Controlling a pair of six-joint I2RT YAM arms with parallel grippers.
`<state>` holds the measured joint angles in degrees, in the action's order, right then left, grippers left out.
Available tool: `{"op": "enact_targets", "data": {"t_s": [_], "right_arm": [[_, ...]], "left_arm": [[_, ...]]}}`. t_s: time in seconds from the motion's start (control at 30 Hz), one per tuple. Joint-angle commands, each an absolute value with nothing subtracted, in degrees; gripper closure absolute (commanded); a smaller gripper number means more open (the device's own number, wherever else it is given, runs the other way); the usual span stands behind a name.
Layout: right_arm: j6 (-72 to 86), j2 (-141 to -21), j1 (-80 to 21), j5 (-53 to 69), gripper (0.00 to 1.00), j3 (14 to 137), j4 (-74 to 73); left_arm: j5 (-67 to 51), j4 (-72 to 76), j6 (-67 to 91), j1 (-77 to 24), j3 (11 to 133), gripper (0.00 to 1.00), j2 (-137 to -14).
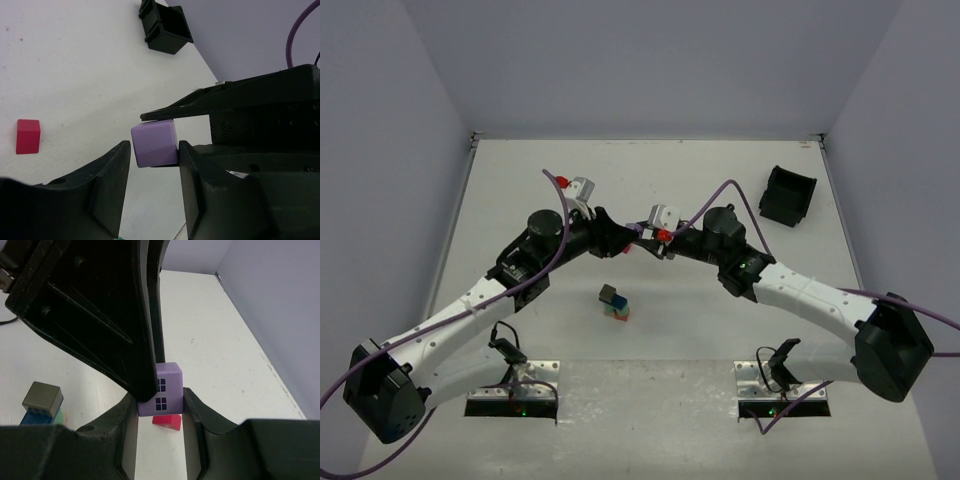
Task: Build the wood block tower
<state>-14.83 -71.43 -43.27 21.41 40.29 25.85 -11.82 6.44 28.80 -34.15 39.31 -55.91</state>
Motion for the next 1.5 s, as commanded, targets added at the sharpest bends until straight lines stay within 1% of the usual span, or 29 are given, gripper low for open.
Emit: {"op": "enact_targets", "data": {"t_s": [0.0, 0.13, 0.23, 0.3, 0.33, 0.37, 0.4, 0.43, 0.57, 0.67, 0.73, 0.77, 0.83, 0.87, 0.9, 1.03, 1.07, 1.1, 1.17, 1.23, 1.33, 1.4, 1.47], "right_arm": [[-15.47, -71.70, -43.77, 22.72, 0.80, 40.71, 28.32], [-16.28, -71.67, -43.77, 22.98, 0.80, 40.31, 28.05], [-16.52, -71.78, -43.83, 22.68, 0.80, 40.25, 27.95], [-16.52, -71.81, -43.78, 22.28, 0.72, 40.33, 27.87], [-16.45, -71.81, -43.77, 22.09, 0.71, 40.34, 27.65], [-16.29, -71.74, -43.77, 21.78, 0.64, 40.34, 27.38], [-15.59, -71.21, -43.82, 20.84, 0.27, 40.09, 27.23], [-14.51, -70.67, -43.82, 19.36, 0.02, 39.40, 27.12], [-9.84, -65.15, -43.77, 13.80, 0.01, 35.19, 26.00], [-3.60, -58.24, -43.77, 5.35, 0.01, 31.48, 20.74], [3.63, -52.69, -43.68, -1.52, 0.01, 28.00, 17.85], [5.76, -50.23, -43.68, -5.15, 0.01, 26.23, 16.86], [10.08, -45.20, -43.68, -12.70, 0.01, 24.73, 13.38], [10.66, -44.62, -43.66, -13.88, 0.01, 24.86, 12.24], [13.50, -41.78, -43.52, -19.69, 0.01, 26.11, 6.58], [18.75, -38.90, -43.58, -30.54, 0.01, 27.75, -2.33], [19.46, -38.39, -43.51, -31.19, 0.01, 27.69, -3.13], [20.66, -38.23, -43.50, -31.64, 0.01, 27.69, -4.40], [21.91, -38.50, -43.47, -32.40, 0.01, 27.89, -5.98], [23.79, -39.35, -43.51, -33.62, 0.01, 28.48, -7.95], [25.01, -41.08, -43.51, -35.89, 0.01, 29.92, -12.06], [25.89, -42.36, -43.51, -36.80, 0.01, 30.81, -14.20], [26.50, -43.31, -43.45, -37.92, 0.01, 31.08, -15.45]], "left_arm": [[-12.06, 9.32, 28.87, -34.54, 39.53, 0.69, -56.56], [-12.38, 9.32, 28.37, -34.54, 39.85, 0.78, -56.73], [-12.98, 9.32, 28.10, -34.54, 40.02, 0.91, -56.78], [-13.09, 9.32, 27.80, -34.62, 40.15, 0.99, -56.70], [-13.24, 9.32, 27.49, -34.63, 40.31, 1.00, -56.62], [-13.27, 9.32, 26.92, -34.56, 40.63, 1.00, -56.60], [-15.78, 8.96, 22.97, -34.54, 41.36, 1.00, -56.65], [-18.56, 8.45, 18.81, -34.54, 42.80, 1.00, -57.01], [-21.29, 1.87, 1.30, -34.46, 52.49, 1.00, -59.95], [-22.00, -3.96, -9.68, -34.39, 57.40, 1.00, -61.79], [-24.59, -6.93, -17.37, -34.29, 62.13, 1.00, -63.66], [-26.75, -8.79, -21.16, -34.34, 63.18, 1.00, -64.10], [-35.14, -12.42, -33.42, -34.31, 64.68, 1.00, -64.60], [-38.12, -14.85, -37.85, -34.19, 65.22, 1.00, -64.79], [-41.31, -18.95, -43.75, -34.19, 67.92, 1.00, -65.78], [-49.27, -38.19, -58.18, -34.28, 80.95, 1.00, -72.73], [-50.76, -45.02, -60.53, -34.29, 83.92, 1.00, -74.90], [-52.03, -48.41, -63.83, -34.37, 88.70, 1.00, -78.41], [-53.13, -57.53, -67.14, -34.45, 93.89, 1.00, -82.48], [-53.02, -63.01, -68.62, -34.54, 97.49, 1.00, -86.39], [-51.90, -63.22, -70.63, -34.62, 94.63, 1.00, -85.42], [-51.10, -63.49, -70.60, -35.92, 92.19, 1.00, -84.27], [-47.93, -64.22, -69.74, -38.50, 90.76, 1.00, -83.96]]}}
